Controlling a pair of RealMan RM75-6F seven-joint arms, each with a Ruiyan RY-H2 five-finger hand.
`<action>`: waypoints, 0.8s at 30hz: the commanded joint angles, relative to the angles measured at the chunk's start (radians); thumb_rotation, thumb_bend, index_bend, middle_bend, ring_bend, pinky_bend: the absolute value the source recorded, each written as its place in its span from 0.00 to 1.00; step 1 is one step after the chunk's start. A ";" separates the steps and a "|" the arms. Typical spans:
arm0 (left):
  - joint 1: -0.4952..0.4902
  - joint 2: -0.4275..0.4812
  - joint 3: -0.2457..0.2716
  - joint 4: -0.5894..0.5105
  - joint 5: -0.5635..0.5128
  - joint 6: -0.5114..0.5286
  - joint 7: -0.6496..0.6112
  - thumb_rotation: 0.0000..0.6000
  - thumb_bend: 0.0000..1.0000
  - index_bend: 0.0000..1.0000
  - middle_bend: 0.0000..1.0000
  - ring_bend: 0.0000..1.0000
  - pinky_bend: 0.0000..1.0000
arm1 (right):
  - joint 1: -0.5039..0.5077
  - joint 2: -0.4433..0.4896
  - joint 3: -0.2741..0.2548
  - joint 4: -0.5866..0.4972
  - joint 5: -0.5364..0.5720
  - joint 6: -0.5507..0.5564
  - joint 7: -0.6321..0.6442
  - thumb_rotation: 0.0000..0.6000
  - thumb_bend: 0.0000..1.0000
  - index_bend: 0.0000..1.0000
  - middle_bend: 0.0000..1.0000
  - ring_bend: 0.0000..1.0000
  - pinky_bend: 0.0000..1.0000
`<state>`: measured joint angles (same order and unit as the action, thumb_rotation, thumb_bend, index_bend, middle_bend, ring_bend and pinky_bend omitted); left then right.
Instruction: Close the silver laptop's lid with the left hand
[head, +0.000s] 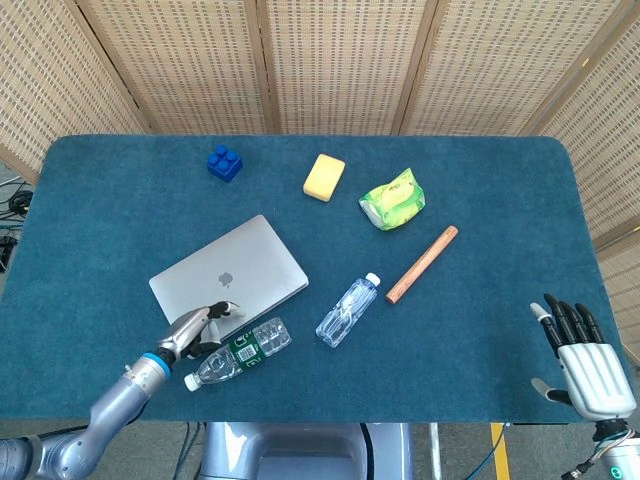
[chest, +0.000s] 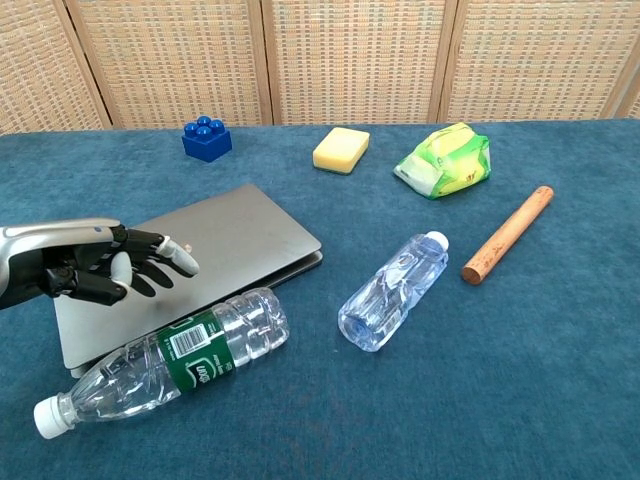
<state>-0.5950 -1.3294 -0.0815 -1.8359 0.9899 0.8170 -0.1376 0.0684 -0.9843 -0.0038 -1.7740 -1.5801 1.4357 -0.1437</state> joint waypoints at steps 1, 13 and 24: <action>0.006 0.011 -0.009 -0.010 0.010 0.002 -0.018 1.00 1.00 0.26 0.20 0.19 0.17 | 0.000 0.000 0.000 0.000 -0.001 0.001 -0.001 1.00 0.00 0.00 0.00 0.00 0.00; 0.098 0.160 -0.048 -0.150 0.129 0.218 0.018 1.00 0.53 0.18 0.02 0.08 0.15 | -0.005 0.001 0.000 0.000 -0.016 0.020 0.005 1.00 0.00 0.00 0.00 0.00 0.00; 0.276 0.207 0.100 -0.156 0.321 0.548 0.362 1.00 0.18 0.00 0.00 0.00 0.00 | -0.009 -0.003 -0.001 0.001 -0.031 0.035 0.003 1.00 0.00 0.00 0.00 0.00 0.00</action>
<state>-0.3789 -1.1318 -0.0290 -1.9945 1.2479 1.2890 0.1671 0.0598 -0.9871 -0.0045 -1.7730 -1.6107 1.4708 -0.1406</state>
